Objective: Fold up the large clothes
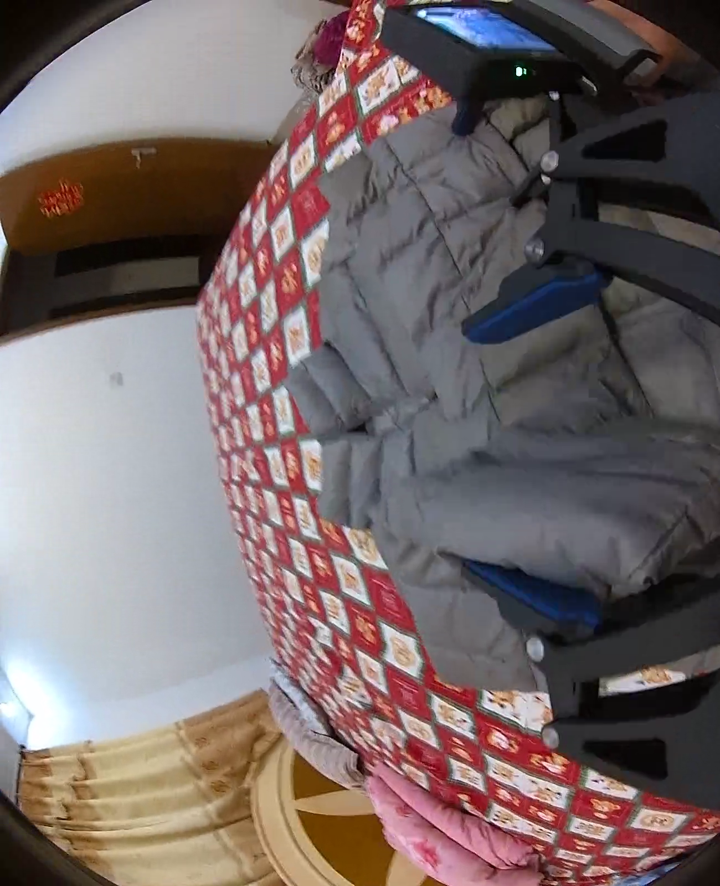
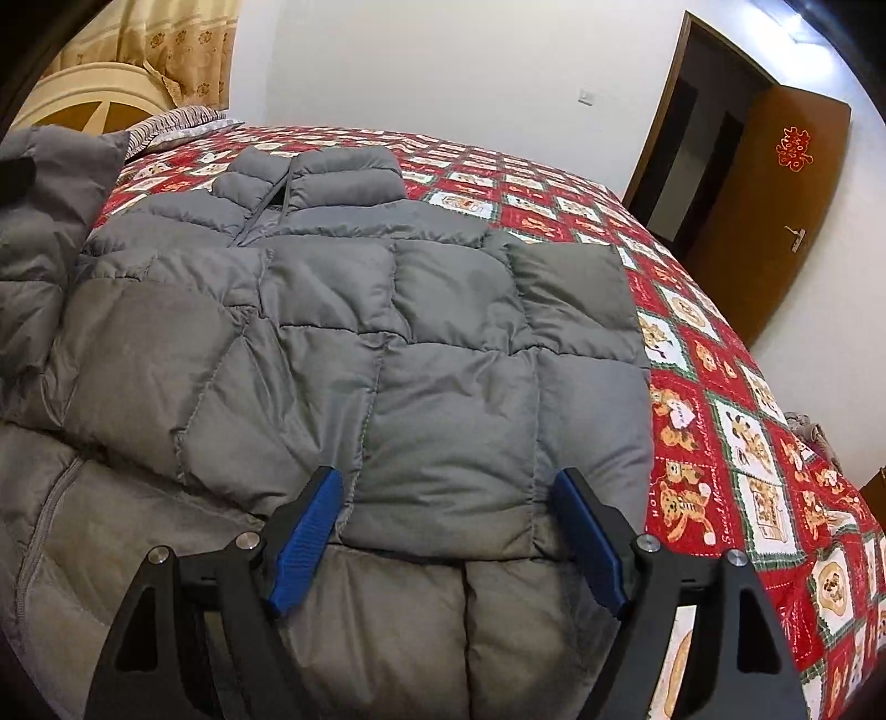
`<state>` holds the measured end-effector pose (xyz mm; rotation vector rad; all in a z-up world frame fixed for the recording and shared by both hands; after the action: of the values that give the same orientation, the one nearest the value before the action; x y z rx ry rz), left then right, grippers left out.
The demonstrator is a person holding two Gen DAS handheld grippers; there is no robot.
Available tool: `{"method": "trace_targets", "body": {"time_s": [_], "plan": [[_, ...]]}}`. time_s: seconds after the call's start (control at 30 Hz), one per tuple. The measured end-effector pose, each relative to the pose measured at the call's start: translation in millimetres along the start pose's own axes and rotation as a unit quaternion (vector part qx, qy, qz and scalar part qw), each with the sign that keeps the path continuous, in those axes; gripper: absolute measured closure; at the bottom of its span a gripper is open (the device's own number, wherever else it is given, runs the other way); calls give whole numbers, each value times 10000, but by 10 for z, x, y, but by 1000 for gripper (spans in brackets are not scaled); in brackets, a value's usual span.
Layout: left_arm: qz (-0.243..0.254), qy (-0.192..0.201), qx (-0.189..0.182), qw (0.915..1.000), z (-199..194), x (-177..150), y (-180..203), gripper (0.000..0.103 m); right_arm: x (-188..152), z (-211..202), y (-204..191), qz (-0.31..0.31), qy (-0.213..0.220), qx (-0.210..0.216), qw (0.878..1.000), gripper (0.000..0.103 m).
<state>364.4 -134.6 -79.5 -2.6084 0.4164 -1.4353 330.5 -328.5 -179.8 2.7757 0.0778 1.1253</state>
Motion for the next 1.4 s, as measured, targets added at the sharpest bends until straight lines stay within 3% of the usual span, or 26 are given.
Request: {"method": "trace_targets", "body": {"time_s": [0.1,0.17,0.37,0.5,0.8,1.0,1.23,1.4], "plan": [[153,144,1,9998,-92,-2,43,1,-6,7,27,70,12,59,10000,24],[76,272,34,9996,-157,7,-27,0,-6,12,41,112,6,98,9999,24],[-232,168,102,9995,-5,-36,-286,0,-5,18,57,112,6,92,9999,23],[-455,104,-97,9989,11,-89,-343,0,1,23,49,62,8,22,10000,23],[-327,387,-213,9985,-155,30,-197,0,0,12,11,18,14,-60,10000,22],[-142,466,285,9984,-186,28,-310,0,-2,7,15,47,21,-33,10000,22],[-283,502,668,9961,-253,25,-653,0,-1,10,30,59,23,-19,10000,22],[-494,750,865,9922,-432,48,-888,0,-2,10,31,42,21,-49,10000,21]]}}
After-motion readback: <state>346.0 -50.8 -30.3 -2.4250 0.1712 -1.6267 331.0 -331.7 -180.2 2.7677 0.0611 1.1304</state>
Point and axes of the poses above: each gripper's, at about its wrist camera, not at the fingertips, and z roughly the way its jaws point, y to its right, x to its top, the point moved 2 cm from there along z, roughly the way its jaws point, and after that the axes turned 7 degrees about x, right-handed, at the moved point
